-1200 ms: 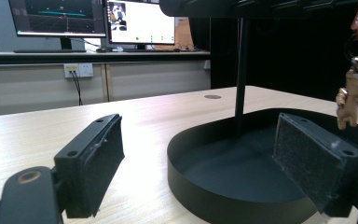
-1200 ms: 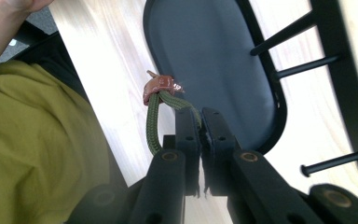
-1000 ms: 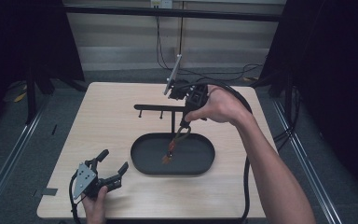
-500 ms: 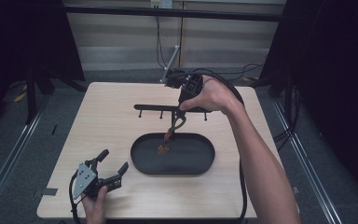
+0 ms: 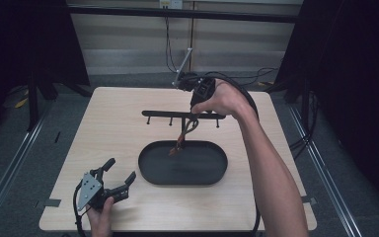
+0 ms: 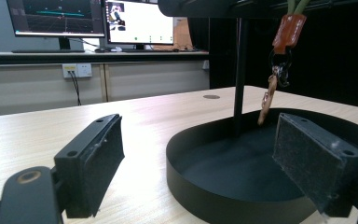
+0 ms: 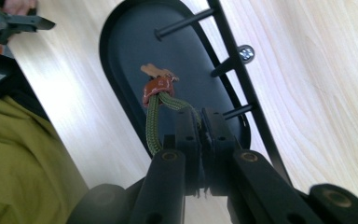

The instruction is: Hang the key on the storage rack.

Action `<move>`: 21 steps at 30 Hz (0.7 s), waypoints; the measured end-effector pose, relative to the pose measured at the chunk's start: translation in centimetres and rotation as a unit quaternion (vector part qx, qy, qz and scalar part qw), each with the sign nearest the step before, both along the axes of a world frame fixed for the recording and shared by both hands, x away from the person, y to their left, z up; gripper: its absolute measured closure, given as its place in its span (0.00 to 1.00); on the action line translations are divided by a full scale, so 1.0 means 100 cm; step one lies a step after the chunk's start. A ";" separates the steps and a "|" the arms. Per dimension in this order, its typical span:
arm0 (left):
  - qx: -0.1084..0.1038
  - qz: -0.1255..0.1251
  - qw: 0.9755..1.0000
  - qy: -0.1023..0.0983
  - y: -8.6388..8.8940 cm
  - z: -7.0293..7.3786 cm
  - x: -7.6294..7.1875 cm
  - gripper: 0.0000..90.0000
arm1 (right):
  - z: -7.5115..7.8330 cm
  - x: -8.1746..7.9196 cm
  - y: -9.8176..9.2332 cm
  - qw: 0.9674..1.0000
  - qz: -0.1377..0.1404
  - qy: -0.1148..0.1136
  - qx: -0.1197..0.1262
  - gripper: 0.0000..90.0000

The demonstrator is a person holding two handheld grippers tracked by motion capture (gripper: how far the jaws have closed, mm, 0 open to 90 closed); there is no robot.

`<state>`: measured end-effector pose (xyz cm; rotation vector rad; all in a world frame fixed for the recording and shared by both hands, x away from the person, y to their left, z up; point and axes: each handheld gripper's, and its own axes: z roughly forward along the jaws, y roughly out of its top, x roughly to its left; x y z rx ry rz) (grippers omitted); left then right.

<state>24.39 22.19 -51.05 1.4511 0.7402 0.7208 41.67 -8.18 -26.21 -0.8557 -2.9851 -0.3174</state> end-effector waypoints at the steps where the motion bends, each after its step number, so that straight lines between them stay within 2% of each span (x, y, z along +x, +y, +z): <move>1: 0.001 0.000 1.000 0.000 0.000 0.000 0.000 0.17 | -0.002 0.000 -0.001 1.000 0.002 0.004 -0.001 0.95; 4: 0.001 0.000 1.000 -0.001 0.000 0.000 0.000 0.17 | -0.006 0.002 -0.002 1.000 0.000 0.007 -0.004 0.95; 8: 0.001 -0.001 1.000 -0.001 0.000 0.000 0.000 0.17 | -0.012 0.005 -0.006 1.000 -0.008 -0.001 0.002 0.95; 18: 0.002 -0.001 1.000 -0.001 0.000 0.000 0.000 0.17 | -0.016 0.008 -0.005 1.000 -0.011 -0.008 0.006 0.95; 19: 0.000 -0.002 1.000 0.000 0.000 0.000 0.000 0.17 | -0.016 0.010 -0.004 1.000 -0.019 -0.014 0.005 0.95; 21: 0.000 -0.002 1.000 0.000 0.000 0.000 0.000 0.17 | -0.017 0.011 -0.004 1.000 -0.017 -0.017 0.006 0.95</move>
